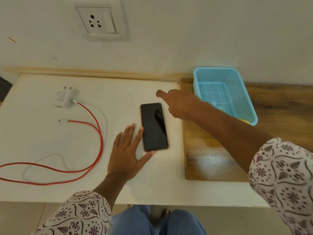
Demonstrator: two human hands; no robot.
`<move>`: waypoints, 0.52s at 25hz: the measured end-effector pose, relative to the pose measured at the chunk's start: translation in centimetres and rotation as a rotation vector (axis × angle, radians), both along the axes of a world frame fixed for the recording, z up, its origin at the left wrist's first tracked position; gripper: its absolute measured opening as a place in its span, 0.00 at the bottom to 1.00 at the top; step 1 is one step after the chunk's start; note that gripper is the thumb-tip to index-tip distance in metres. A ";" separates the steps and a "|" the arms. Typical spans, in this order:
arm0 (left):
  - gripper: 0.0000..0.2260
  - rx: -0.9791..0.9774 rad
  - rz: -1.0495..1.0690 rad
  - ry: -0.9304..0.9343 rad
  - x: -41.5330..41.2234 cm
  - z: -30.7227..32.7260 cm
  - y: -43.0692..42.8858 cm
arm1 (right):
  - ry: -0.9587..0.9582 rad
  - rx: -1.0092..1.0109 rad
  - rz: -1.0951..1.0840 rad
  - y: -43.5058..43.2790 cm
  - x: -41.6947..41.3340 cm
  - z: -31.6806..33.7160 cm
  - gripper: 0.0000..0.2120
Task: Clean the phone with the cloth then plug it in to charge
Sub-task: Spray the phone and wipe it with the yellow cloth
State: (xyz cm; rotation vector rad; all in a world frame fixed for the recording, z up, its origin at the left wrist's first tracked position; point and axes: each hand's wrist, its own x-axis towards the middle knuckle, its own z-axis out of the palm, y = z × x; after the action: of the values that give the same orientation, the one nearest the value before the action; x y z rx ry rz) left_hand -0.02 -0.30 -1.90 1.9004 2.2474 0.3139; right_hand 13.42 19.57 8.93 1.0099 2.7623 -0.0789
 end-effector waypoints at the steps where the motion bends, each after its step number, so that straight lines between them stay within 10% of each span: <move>1: 0.36 0.001 0.001 0.001 0.0 0.0 0.0 | 0.012 0.005 -0.028 0.6 -0.4 0.2 0.28; 13: 0.36 0.022 -0.020 -0.026 0.0 0.2 -0.1 | 0.118 -0.139 0.010 -4.1 -2.4 -0.1 0.29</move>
State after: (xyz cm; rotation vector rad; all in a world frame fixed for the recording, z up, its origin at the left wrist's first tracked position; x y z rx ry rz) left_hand -0.07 -0.39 -1.70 1.9173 2.2160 0.3592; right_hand 11.01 15.48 8.85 0.9846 2.8202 -0.3354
